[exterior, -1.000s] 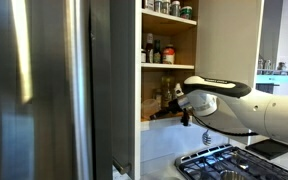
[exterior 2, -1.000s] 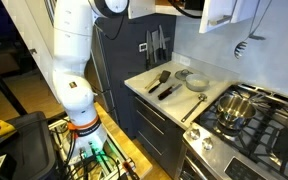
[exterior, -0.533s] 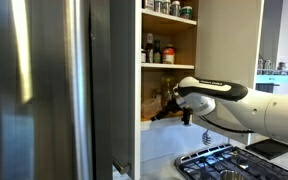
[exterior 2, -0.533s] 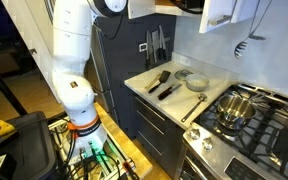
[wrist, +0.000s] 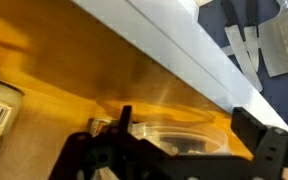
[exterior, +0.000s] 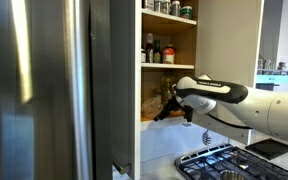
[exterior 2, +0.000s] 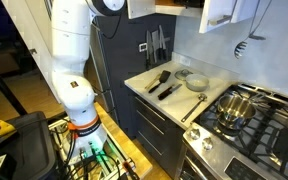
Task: Place the clear container on the bottom shelf upside down.
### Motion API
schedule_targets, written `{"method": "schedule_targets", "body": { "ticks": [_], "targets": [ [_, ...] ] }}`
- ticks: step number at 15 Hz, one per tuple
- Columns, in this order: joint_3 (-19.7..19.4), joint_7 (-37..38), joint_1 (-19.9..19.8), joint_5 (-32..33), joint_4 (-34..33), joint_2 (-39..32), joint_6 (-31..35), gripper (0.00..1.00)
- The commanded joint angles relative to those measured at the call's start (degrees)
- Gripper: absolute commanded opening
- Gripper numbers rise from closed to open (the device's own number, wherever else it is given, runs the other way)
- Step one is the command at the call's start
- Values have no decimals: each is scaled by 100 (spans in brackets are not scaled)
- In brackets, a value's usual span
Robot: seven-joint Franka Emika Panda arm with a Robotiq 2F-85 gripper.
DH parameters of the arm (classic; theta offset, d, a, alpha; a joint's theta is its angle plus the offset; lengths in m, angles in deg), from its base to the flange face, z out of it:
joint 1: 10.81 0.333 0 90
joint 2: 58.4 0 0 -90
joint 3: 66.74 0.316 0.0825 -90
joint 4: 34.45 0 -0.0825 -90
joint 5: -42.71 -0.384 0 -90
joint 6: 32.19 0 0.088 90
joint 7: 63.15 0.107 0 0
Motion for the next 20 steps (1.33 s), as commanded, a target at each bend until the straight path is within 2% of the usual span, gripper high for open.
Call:
{"method": "schedule_targets", "body": {
  "ticks": [1, 3, 4, 11, 14, 17, 20],
  "targets": [
    [0, -6, 0, 10, 0, 0, 0, 100],
    [0, -12, 0, 18, 0, 1, 0, 100],
    [-59, 47, 74, 209, 37, 16, 220, 100],
    [-435, 717, 472, 2413, 25, 109, 433, 100],
    [-536, 1130, 554, 3062, 9, 127, 363, 100],
    [-473, 1438, 524, 3049, 34, 140, 372, 100],
    [-241, 1218, 351, 2288, 115, 149, 544, 100]
  ]
}}
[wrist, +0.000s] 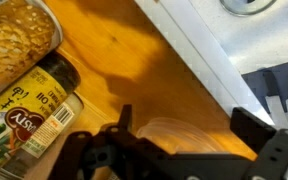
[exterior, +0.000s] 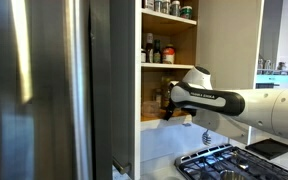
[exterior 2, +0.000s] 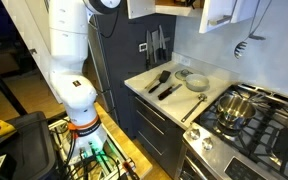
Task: Place the clear container on the bottom shelf upside down.
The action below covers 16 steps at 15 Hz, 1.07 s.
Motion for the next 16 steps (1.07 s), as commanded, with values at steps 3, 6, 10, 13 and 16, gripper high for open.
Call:
{"method": "schedule_targets", "body": {
  "ticks": [3, 6, 10, 13, 16],
  "targets": [
    [57, -17, -36, -354, 6, -11, 38, 100],
    [68, -17, -42, -409, 6, -14, 42, 100],
    [25, -7, -47, -320, -31, 93, -78, 100],
    [-3, 47, -95, -367, -144, 223, -500, 100],
    [-36, 232, -135, -458, -365, 340, -1167, 100]
  ]
}}
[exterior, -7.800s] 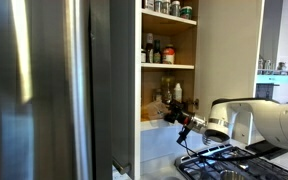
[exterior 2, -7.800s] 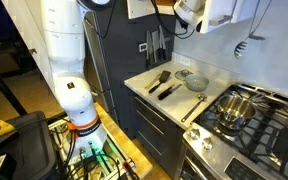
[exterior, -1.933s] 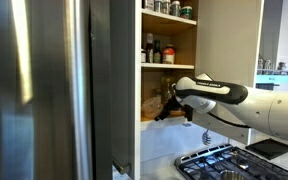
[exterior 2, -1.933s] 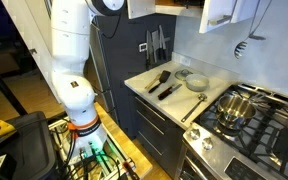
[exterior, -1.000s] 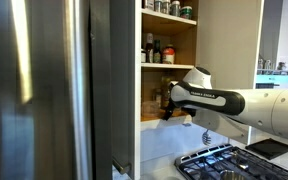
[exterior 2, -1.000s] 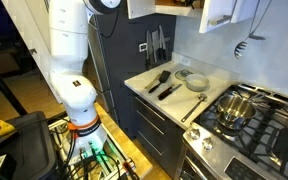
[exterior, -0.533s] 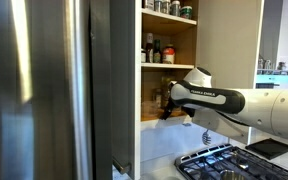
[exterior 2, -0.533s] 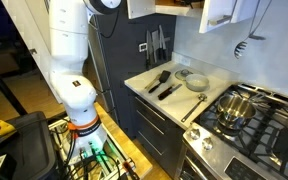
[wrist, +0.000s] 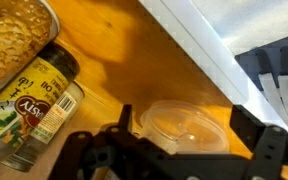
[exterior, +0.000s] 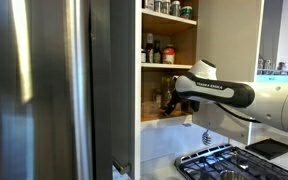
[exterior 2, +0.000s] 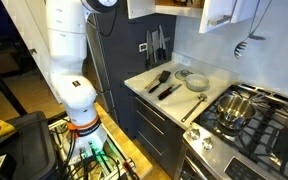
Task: Place the clear container on the bottom shelf upside down.
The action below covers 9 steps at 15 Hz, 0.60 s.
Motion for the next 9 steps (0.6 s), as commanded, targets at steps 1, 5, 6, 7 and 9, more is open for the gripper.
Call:
{"method": "schedule_targets", "body": {
  "ticks": [1, 5, 6, 7, 9],
  "targets": [
    [-6, 235, -99, -203, -266, 181, -945, 100],
    [-22, 563, -123, -310, -636, 251, -1823, 100],
    [-35, 689, -118, -299, -700, 274, -1975, 100],
    [-24, 722, -138, -380, -774, 277, -2125, 100],
    [-23, 891, -150, -510, -878, 309, -2282, 100]
  ]
}}
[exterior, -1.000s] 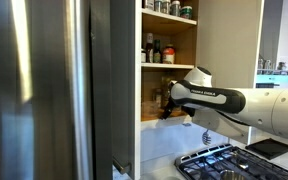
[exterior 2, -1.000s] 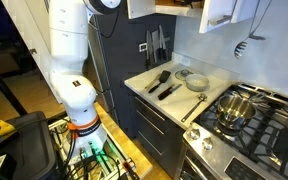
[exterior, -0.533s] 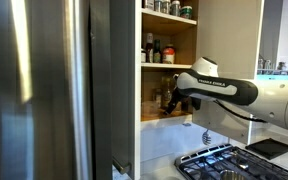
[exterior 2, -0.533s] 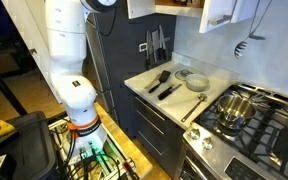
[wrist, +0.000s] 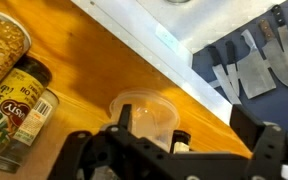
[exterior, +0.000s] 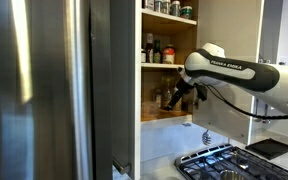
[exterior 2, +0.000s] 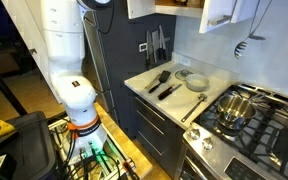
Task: Place the clear container on the bottom shelf upside down.
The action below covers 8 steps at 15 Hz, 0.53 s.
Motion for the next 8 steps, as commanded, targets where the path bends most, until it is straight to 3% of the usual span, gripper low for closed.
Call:
{"method": "schedule_targets", "body": {
  "ticks": [1, 8],
  "targets": [
    [-2, 331, -66, -269, -212, 62, -387, 100],
    [-17, 1404, 188, 374, -535, 209, -478, 100]
  ]
}}
